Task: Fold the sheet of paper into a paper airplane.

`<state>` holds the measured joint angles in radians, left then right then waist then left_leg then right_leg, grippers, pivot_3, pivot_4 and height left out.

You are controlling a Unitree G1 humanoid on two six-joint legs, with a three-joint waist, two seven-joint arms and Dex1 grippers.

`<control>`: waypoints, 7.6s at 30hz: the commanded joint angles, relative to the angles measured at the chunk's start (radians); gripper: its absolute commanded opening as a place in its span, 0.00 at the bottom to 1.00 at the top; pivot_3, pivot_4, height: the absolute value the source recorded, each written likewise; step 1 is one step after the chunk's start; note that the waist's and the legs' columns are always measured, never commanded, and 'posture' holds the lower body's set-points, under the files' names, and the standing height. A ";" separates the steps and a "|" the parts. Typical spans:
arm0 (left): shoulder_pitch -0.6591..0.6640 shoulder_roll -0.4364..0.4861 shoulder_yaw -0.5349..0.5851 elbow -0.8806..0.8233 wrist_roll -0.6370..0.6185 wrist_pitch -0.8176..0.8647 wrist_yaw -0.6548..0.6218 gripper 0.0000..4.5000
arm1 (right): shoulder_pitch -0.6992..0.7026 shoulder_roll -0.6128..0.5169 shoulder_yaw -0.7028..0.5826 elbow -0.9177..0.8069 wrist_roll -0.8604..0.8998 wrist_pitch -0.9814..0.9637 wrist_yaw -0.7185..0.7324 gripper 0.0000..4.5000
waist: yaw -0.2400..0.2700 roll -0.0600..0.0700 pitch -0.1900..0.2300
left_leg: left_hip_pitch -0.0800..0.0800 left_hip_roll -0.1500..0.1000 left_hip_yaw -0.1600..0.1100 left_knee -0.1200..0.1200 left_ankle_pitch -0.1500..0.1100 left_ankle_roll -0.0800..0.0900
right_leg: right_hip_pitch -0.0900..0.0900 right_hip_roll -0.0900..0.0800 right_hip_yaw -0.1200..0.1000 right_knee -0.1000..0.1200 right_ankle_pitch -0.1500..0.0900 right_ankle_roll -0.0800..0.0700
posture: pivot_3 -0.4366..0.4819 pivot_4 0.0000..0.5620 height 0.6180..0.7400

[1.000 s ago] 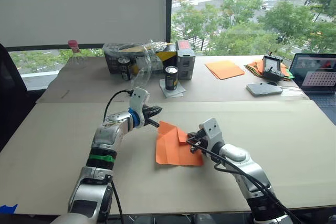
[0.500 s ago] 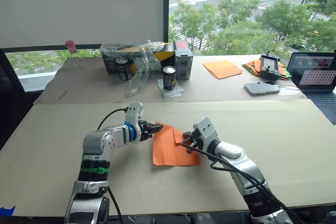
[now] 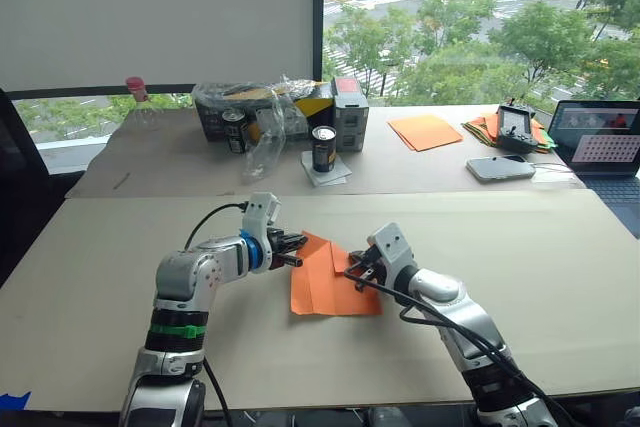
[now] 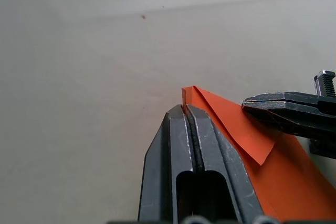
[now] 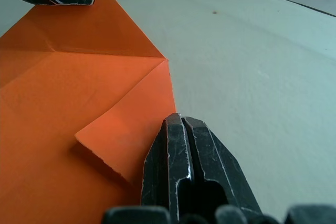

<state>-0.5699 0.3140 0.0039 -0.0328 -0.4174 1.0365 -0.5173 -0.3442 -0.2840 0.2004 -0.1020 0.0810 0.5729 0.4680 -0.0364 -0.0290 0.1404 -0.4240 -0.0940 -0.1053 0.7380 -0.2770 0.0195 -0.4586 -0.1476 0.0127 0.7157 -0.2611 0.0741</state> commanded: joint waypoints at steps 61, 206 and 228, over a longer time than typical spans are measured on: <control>0.016 0.059 0.019 -0.031 0.034 -0.360 -0.230 0.77 | -0.027 -0.031 0.042 -0.024 0.076 0.137 0.064 0.00 | 0.019 0.001 0.001 | 0.000 0.000 0.000 0.000 0.000 0.001 | 0.000 0.000 -0.001 -0.002 0.000 0.000 | 0.48 0.27 0.43; 0.012 0.004 -0.230 0.302 0.225 -0.649 -0.404 0.01 | 0.254 -0.231 -0.135 -0.383 0.246 0.116 0.196 0.00 | 0.027 0.000 0.002 | -0.001 0.000 0.000 0.000 -0.001 0.003 | 0.003 -0.001 -0.001 -0.007 0.000 0.000 | 0.48 0.27 0.43; 0.046 -0.002 -0.279 0.232 0.237 -0.611 -0.433 0.01 | 0.153 -0.201 -0.072 -0.382 0.231 0.147 0.146 0.00 | 0.024 0.000 0.002 | -0.002 0.000 0.000 0.000 -0.001 0.003 | 0.002 -0.001 -0.001 -0.007 0.000 0.000 | 0.48 0.27 0.43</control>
<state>-0.5243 0.3070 -0.2654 0.2153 -0.1911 0.4333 -0.9524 -0.1713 -0.4924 0.1406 -0.4419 0.2936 0.7150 0.6214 -0.0120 -0.0287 0.1422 -0.4256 -0.0944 -0.1053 0.7375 -0.2783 0.0224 -0.4566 -0.1486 0.0115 0.7090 -0.2612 0.0740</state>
